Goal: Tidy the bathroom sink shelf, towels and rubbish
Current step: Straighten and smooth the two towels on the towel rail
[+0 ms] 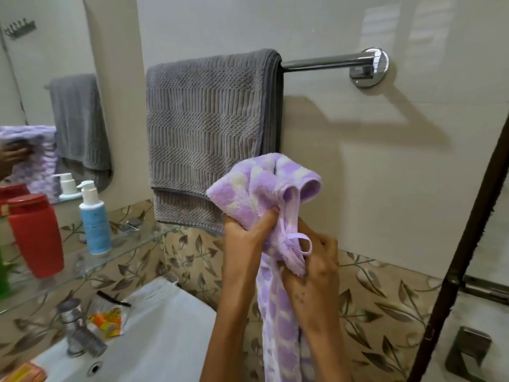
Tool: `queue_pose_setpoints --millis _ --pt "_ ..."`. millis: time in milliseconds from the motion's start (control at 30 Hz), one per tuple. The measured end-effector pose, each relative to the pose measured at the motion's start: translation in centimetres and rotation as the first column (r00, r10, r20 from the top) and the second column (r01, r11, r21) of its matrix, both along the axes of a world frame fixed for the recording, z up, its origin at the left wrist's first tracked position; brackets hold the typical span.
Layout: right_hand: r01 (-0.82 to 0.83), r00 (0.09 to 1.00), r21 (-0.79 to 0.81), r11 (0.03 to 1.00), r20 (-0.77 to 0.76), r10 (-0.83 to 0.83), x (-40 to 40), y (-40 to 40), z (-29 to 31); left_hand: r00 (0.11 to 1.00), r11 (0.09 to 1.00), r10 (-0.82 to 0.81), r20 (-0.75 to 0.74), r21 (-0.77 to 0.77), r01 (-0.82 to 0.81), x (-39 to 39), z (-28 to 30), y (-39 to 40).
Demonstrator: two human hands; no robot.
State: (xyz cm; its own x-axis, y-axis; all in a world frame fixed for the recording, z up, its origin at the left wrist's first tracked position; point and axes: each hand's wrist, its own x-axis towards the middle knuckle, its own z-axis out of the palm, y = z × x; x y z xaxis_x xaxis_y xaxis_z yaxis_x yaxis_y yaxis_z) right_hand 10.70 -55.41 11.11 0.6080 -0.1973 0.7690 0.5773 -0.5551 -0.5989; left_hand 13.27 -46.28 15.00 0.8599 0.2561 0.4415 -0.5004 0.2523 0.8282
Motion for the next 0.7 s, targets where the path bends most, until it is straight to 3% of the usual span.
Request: queue_pose_setpoints --millis 100,200,267,333,400,567,700 --pt "-0.176 0.984 0.010 0.984 -0.042 0.176 0.1 -0.4 0.0 0.985 0.986 0.168 -0.037 -0.019 -0.169 0.3 -0.6 0.0" --pt "-0.517 0.841 0.150 0.843 -0.093 0.533 -0.4 -1.2 0.8 0.977 0.976 0.205 -0.051 -0.059 -0.208 0.3 -1.1 -0.2" --pt "-0.579 0.783 0.267 0.770 -0.080 0.617 -0.7 -1.5 1.7 0.982 0.978 0.184 -0.045 -0.090 -0.188 0.2 -1.5 -0.3" --pt "-0.458 0.836 0.434 0.776 -0.087 0.542 -0.8 -1.4 2.9 0.984 0.980 0.176 -0.035 -0.087 -0.178 0.2 -1.6 -0.5" --pt "-0.270 0.917 0.500 0.823 -0.126 0.378 -0.4 -1.4 3.9 0.988 0.986 0.151 -0.016 -0.068 -0.152 0.3 -1.8 -0.7" --pt "0.044 0.984 0.441 0.896 -0.175 0.039 1.3 -2.1 5.0 0.994 0.994 0.106 0.018 -0.022 -0.106 0.2 -2.1 -0.7" --pt "0.094 0.994 0.465 0.880 -0.089 -0.059 1.4 -3.1 4.4 0.988 0.987 0.151 -0.010 -0.045 -0.151 0.3 -2.1 0.3"
